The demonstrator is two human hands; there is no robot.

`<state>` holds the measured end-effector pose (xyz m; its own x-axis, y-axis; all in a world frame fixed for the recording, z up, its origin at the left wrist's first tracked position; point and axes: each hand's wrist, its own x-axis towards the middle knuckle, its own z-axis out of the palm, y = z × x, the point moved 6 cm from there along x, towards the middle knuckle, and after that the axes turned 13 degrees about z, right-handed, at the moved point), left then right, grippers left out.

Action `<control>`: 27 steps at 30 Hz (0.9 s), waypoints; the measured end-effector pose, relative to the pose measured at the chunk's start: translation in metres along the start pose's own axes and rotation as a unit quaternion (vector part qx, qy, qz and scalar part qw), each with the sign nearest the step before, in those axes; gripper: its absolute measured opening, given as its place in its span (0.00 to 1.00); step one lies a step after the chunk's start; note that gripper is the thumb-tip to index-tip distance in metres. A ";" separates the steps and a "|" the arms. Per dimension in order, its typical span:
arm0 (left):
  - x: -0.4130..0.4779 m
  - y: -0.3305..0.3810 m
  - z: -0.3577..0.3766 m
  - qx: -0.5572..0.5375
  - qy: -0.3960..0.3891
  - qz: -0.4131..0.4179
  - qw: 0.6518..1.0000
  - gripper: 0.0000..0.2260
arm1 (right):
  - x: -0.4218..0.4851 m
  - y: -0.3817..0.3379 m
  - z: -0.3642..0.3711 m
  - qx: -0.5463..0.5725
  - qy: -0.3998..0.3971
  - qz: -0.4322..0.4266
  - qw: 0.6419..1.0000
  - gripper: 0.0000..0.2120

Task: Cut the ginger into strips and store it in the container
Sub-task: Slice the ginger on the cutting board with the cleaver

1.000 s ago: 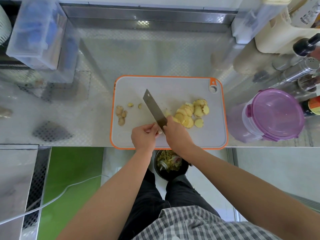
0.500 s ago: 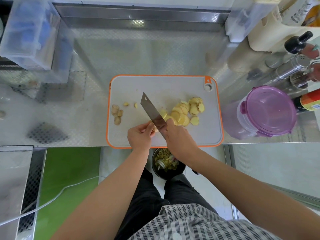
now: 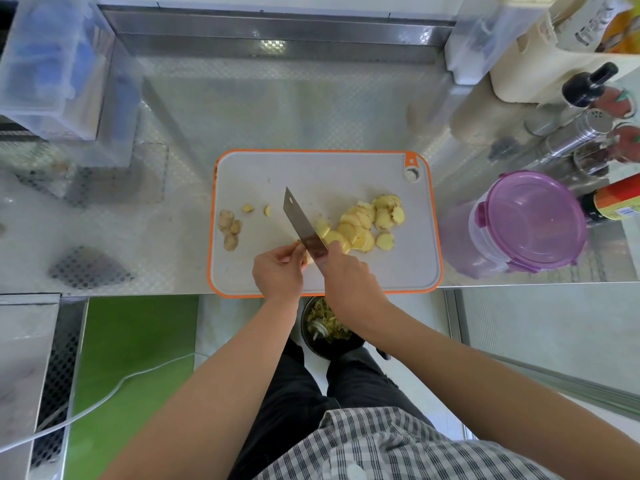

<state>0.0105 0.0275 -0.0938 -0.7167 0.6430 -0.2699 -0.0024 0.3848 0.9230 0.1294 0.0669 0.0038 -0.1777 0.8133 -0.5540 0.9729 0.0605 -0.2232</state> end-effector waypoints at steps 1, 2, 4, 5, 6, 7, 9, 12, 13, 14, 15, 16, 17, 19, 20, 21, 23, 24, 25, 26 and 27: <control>0.000 0.000 0.000 0.005 -0.004 0.002 1.000 0.07 | -0.002 0.002 0.000 -0.003 0.000 0.000 1.000 0.11; 0.001 0.000 0.000 0.007 -0.005 0.004 1.000 0.08 | -0.004 0.003 0.000 -0.005 0.000 -0.001 1.000 0.12; 0.001 0.000 0.000 0.010 -0.005 0.008 1.000 0.09 | -0.004 0.001 0.000 -0.003 -0.002 -0.004 1.000 0.11; 0.001 0.000 0.000 0.012 -0.007 0.008 1.000 0.10 | -0.001 -0.002 0.000 0.004 -0.006 -0.004 1.000 0.11; 0.001 -0.001 0.001 0.011 -0.010 0.008 1.000 0.10 | 0.002 -0.006 -0.001 0.013 -0.010 -0.004 1.000 0.10; 0.001 -0.003 0.001 0.008 -0.013 0.005 1.000 0.10 | 0.006 -0.009 -0.001 0.021 -0.011 -0.002 1.000 0.10; 0.003 -0.005 0.002 -0.006 -0.012 -0.006 1.000 0.11 | 0.012 -0.014 -0.002 0.027 -0.013 -0.004 1.000 0.11; 0.003 -0.004 0.003 0.000 -0.015 -0.006 1.000 0.11 | 0.007 -0.006 -0.001 0.017 -0.012 0.000 1.000 0.13; 0.002 0.001 0.002 0.004 -0.011 -0.001 1.000 0.11 | 0.003 -0.002 0.001 0.006 -0.009 -0.002 1.000 0.13; 0.002 0.003 0.001 0.009 -0.009 0.004 1.000 0.11 | -0.002 0.002 0.003 -0.002 -0.007 -0.005 1.000 0.14; 0.001 0.005 0.001 0.016 -0.007 0.007 1.000 0.09 | -0.005 0.004 0.004 -0.003 -0.006 -0.007 1.000 0.14; 0.000 0.005 0.001 0.024 -0.007 0.009 1.000 0.08 | -0.005 0.004 0.005 0.001 -0.006 -0.007 1.000 0.14; 0.000 0.005 0.000 0.029 -0.009 0.009 1.000 0.07 | -0.002 0.001 0.003 0.008 -0.009 -0.004 1.000 0.14; -0.001 0.002 0.001 0.017 -0.012 0.002 1.000 0.07 | 0.009 -0.009 0.000 0.023 -0.018 0.003 1.000 0.12; 0.000 -0.001 0.001 0.012 -0.012 -0.001 1.000 0.07 | 0.015 -0.015 -0.001 0.030 -0.022 0.001 0.999 0.11; 0.000 -0.001 0.000 0.014 -0.011 -0.005 1.000 0.06 | 0.019 -0.020 -0.002 0.036 -0.027 -0.002 0.999 0.11; 0.003 -0.003 0.001 0.019 -0.010 -0.010 1.000 0.06 | 0.022 -0.020 -0.002 0.041 -0.038 0.000 0.998 0.11; 0.003 -0.002 0.002 0.017 -0.009 -0.008 1.000 0.06 | 0.020 -0.015 -0.001 0.038 -0.042 0.005 0.998 0.11; 0.003 0.000 0.002 0.018 -0.007 -0.006 1.000 0.06 | 0.016 -0.009 0.000 0.031 -0.041 0.008 0.999 0.10; 0.003 0.002 0.001 0.023 -0.003 0.000 1.000 0.06 | 0.012 -0.003 0.003 0.020 -0.038 0.008 0.999 0.10; 0.002 0.003 0.001 0.033 0.001 0.008 0.999 0.06 | 0.006 0.003 0.004 0.010 -0.037 0.006 0.999 0.10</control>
<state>0.0094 0.0309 -0.0916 -0.7175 0.6482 -0.2548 0.0544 0.4169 0.9073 0.1305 0.0690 -0.0034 -0.1774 0.7692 -0.6139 0.9718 0.0386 -0.2325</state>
